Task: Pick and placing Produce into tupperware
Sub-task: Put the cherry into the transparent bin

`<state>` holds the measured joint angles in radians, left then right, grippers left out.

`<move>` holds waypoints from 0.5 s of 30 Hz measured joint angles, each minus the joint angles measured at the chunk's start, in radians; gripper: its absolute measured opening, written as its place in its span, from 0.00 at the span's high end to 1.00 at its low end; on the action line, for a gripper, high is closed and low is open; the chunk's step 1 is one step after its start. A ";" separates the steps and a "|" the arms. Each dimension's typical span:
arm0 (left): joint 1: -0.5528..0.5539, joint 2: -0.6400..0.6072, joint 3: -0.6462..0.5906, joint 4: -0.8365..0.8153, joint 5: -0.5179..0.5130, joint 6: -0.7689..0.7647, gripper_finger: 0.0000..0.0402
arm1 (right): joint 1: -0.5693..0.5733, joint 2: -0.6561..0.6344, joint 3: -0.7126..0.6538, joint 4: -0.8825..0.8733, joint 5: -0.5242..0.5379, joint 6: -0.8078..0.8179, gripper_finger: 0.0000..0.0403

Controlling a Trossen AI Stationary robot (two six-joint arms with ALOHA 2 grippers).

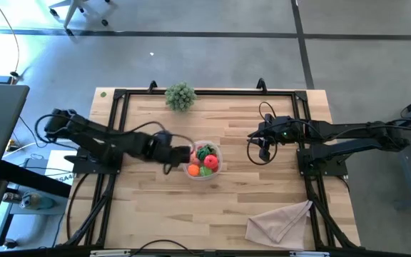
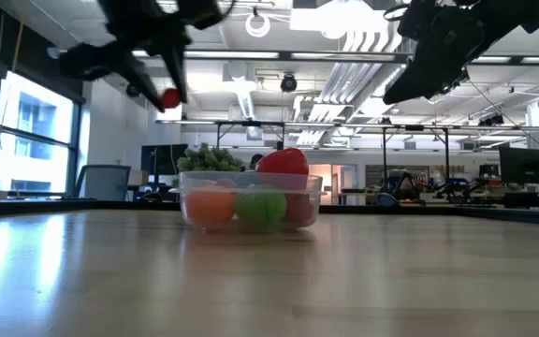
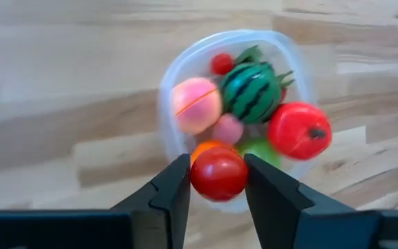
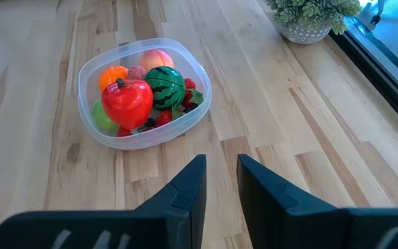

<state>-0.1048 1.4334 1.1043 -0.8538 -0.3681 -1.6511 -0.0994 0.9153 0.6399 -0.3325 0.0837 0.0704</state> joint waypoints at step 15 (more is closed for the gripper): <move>0.177 0.245 0.036 0.155 0.254 0.186 0.70 | 0.000 0.000 0.000 -0.002 0.000 0.000 0.82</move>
<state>0.0725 1.6783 1.1400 -0.6991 -0.1142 -1.4654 -0.0992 0.9154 0.6399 -0.3340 0.0837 0.0704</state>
